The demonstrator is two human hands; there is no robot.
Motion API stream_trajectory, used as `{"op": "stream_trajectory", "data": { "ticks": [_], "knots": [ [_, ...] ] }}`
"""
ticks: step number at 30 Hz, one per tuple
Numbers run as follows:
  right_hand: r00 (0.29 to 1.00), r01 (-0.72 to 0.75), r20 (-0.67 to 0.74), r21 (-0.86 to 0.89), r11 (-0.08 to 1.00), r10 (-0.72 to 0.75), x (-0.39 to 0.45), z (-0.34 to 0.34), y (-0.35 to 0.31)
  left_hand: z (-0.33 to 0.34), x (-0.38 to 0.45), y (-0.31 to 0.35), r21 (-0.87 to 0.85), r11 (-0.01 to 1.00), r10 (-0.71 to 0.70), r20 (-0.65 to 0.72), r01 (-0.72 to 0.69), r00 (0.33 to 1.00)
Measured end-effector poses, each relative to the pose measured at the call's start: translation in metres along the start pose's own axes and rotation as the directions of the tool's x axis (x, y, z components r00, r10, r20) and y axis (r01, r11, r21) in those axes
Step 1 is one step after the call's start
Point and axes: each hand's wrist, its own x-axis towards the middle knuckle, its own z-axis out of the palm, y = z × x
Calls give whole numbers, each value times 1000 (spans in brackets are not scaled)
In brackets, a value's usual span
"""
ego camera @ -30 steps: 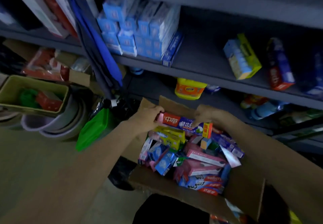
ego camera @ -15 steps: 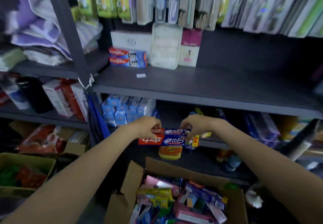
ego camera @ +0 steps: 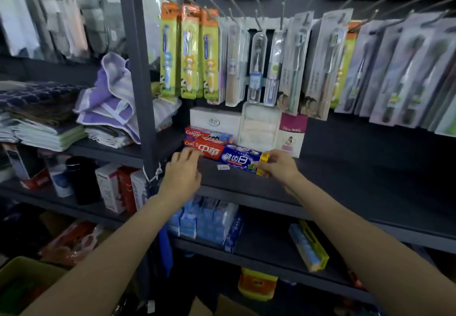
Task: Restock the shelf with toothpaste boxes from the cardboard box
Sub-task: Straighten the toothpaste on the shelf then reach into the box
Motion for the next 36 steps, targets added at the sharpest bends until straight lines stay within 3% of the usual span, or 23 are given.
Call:
{"op": "stream_trajectory", "data": {
  "ticks": [7, 15, 20, 24, 29, 33, 36],
  "knots": [
    [990, 2, -138, -90, 996, -15, 115, 31, -18, 27, 33, -40, -9, 986, -167, 40, 168, 985],
    [994, -24, -104, -86, 996, 15, 202, 76, 1, 56, 81, -49, 154, 980, -142, 119, 123, 983],
    [991, -22, -134, -9, 1000, 20, 212, 94, 10, 80, 87, -54, 135, 987, -107, 128, 89, 986],
    [986, -11, -168, -144, 989, -13, 207, 107, 24, 93, 85, -55, 116, 991, -87, 144, 71, 986],
    [959, -25, -283, -151, 988, -19, 213, 112, 23, 100, 86, -58, 106, 992, -86, 122, 73, 989],
    [963, -39, -268, -88, 995, 14, 212, 112, 28, 103, 81, -60, 102, 992, -80, 132, 67, 988],
    [983, -55, -175, -47, 997, 46, 205, 107, 32, 105, 76, -60, 30, 996, -91, 93, 89, 992]
  ]
}}
